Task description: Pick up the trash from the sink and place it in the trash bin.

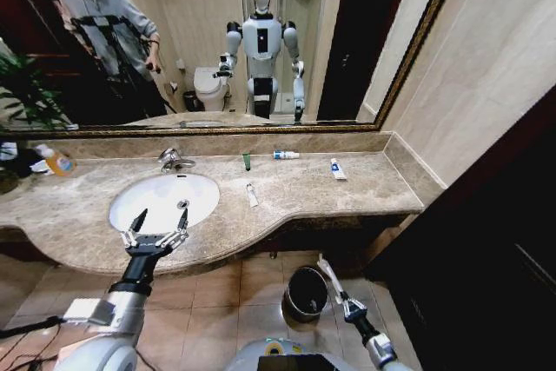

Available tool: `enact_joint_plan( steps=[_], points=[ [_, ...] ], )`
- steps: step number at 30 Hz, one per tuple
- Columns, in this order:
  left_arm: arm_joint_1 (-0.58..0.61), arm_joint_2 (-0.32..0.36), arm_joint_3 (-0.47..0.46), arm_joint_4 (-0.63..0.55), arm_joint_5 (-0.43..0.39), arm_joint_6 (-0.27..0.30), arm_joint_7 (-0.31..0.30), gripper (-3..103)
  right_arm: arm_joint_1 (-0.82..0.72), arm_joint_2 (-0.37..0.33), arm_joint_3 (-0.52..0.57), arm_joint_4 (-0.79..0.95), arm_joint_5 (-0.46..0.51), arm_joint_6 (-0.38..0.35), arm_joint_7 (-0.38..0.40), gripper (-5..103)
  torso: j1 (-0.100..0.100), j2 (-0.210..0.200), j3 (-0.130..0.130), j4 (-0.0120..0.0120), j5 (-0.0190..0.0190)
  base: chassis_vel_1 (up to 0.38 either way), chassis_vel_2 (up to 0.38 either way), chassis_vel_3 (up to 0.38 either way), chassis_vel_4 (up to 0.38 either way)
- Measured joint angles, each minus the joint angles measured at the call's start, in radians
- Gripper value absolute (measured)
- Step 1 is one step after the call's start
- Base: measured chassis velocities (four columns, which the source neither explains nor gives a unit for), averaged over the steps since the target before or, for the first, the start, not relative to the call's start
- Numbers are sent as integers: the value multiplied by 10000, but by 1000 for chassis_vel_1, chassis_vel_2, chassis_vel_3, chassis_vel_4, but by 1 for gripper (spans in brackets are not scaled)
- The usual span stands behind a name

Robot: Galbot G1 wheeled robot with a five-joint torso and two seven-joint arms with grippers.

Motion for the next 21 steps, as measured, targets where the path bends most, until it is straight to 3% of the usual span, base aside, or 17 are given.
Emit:
enact_joint_plan(
  steps=[4, 7, 12, 21],
  points=[
    [0, 0, 1, 0, 0, 0, 0, 100, 412, 186, 83, -774, -1087, -312, -65, 0, 0, 0, 0, 0, 6, 0, 0, 0, 0],
    [0, 0, 0, 0, 0, 1, 0, 100, 1000, 566, 77, -1698, -1885, -1018, -260, 0, 0, 0, 0, -1, 8, 0, 0, 0, 0],
    [0, -1, 0, 0, 0, 1, 0, 100, 1686, 973, -94, -2266, -2317, -2011, -605, 0, 0, 0, 0, 0, 4, 0, 0, 0, 0],
    [0, 0, 0, 0, 0, 0, 0, 100, 3070, 1305, -276, -3061, -3369, -2733, -905, 0, 1, 0, 1, 0, 4, 0, 0, 0, 0]
  ],
)
